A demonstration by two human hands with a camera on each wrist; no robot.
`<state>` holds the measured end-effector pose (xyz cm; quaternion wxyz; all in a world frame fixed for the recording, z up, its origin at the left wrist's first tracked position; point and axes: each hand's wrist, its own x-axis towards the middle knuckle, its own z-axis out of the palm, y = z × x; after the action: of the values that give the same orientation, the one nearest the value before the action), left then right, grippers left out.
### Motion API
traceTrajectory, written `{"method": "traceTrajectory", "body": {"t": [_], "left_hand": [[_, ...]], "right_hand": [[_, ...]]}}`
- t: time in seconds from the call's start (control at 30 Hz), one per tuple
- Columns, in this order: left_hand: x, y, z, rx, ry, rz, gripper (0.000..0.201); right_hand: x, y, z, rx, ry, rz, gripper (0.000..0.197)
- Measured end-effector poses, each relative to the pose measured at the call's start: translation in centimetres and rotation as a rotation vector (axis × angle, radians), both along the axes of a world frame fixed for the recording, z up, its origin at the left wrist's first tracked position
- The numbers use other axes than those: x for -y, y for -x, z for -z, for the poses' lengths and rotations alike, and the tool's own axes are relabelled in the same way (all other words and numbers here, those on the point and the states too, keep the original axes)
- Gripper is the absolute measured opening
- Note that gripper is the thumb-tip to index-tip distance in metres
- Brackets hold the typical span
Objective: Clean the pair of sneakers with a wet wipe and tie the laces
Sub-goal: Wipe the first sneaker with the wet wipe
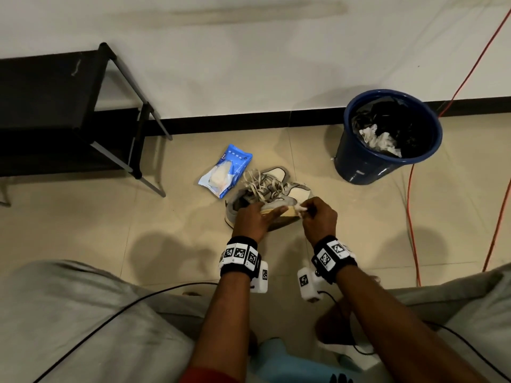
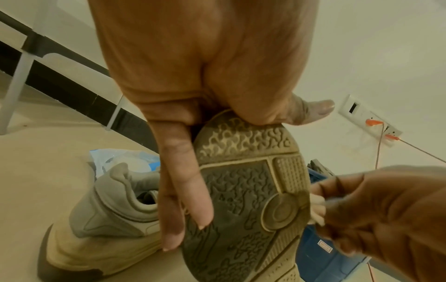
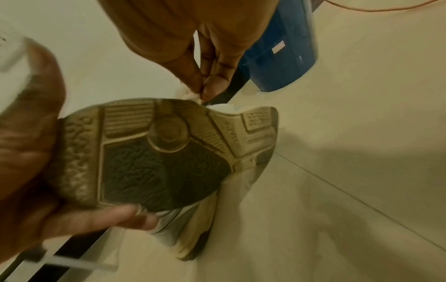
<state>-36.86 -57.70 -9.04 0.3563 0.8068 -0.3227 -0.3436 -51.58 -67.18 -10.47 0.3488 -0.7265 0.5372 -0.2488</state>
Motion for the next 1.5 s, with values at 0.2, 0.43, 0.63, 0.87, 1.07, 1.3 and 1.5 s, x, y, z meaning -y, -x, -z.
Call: {"method": "traceTrajectory", "body": {"t": [0.2, 0.43, 0.63, 0.87, 1.07, 1.3, 1.5], "left_hand": [[0.3, -0.2, 0.0, -0.041, -0.040, -0.022, 0.068], [1.0, 0.2, -0.4, 0.033, -0.035, 0.001, 0.092], [0.6, 0.0, -0.5, 0.092, -0.084, 0.022, 0.084], [0.5, -0.2, -0.4, 0.057, -0.116, 0.067, 0.086], [0.2, -0.5, 0.2, -0.015, -0.111, 0.025, 0.071], [-0.1, -0.9, 0.6, -0.008, -0.094, 0.008, 0.065], [-0.5, -1.1, 0.6, -0.017, -0.111, 0.018, 0.065]], "right_hand": [[-2.6, -1.3, -2.1, 0.144, 0.131, -0.168, 0.022], [0.4, 0.2, -0.5, -0.012, -0.001, -0.016, 0.015], [-0.4, -0.7, -1.3, 0.032, -0.118, -0.021, 0.005], [0.6, 0.6, -0.7, 0.288, -0.360, -0.006, 0.032], [0.6, 0.0, 1.7, 0.287, -0.407, 0.207, 0.019], [-1.0, -1.4, -0.3, 0.086, -0.125, 0.005, 0.021], [2.7, -0.9, 1.9, -0.028, -0.112, 0.067, 0.023]]}}
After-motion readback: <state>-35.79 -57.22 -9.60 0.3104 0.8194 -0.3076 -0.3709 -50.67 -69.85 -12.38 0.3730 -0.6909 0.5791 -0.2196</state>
